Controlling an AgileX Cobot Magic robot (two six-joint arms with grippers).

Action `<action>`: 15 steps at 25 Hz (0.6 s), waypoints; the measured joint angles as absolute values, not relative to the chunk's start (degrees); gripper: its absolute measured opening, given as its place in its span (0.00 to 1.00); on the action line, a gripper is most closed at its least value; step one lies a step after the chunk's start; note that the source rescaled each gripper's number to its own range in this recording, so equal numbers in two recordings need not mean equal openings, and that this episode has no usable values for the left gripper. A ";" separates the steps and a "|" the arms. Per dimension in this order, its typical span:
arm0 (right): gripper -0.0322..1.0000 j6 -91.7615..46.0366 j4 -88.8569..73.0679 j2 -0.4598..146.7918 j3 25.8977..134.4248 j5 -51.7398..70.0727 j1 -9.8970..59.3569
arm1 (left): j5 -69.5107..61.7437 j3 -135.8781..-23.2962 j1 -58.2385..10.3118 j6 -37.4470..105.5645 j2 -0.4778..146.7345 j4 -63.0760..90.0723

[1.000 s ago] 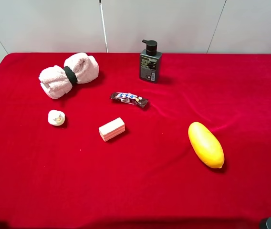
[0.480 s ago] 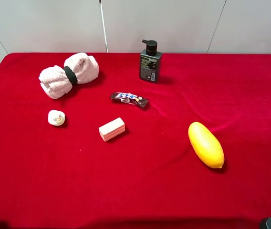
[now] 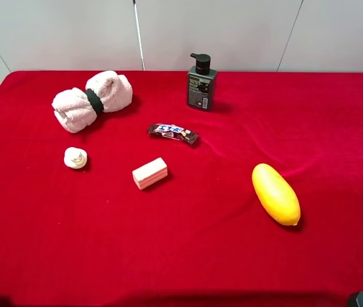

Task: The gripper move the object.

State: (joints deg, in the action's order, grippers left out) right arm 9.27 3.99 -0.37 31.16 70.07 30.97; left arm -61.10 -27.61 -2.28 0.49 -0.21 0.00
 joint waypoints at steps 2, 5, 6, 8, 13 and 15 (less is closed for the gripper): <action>1.00 9.27 3.99 -0.37 31.16 70.07 28.04 | -61.10 -27.61 -2.28 0.49 -0.21 0.00; 1.00 9.27 3.99 -0.37 31.16 70.07 23.51 | -61.10 -27.61 -2.28 0.49 -0.21 0.00; 1.00 9.27 3.99 -0.37 31.16 70.07 22.18 | -61.10 -27.61 -2.28 0.49 -0.21 0.00; 1.00 9.27 3.99 -0.37 31.16 70.07 17.42 | -61.10 -27.61 -2.28 0.49 -0.21 0.00; 1.00 9.27 3.99 -0.37 31.16 70.07 10.80 | -61.10 -27.61 -2.28 0.49 -0.21 0.00; 1.00 9.27 3.99 -0.37 31.16 70.07 8.63 | -61.10 -27.61 -2.28 0.49 -0.21 0.00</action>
State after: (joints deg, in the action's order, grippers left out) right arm 9.27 3.99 -0.37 31.16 70.07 8.63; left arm -61.10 -27.61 -2.28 0.49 -0.21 0.00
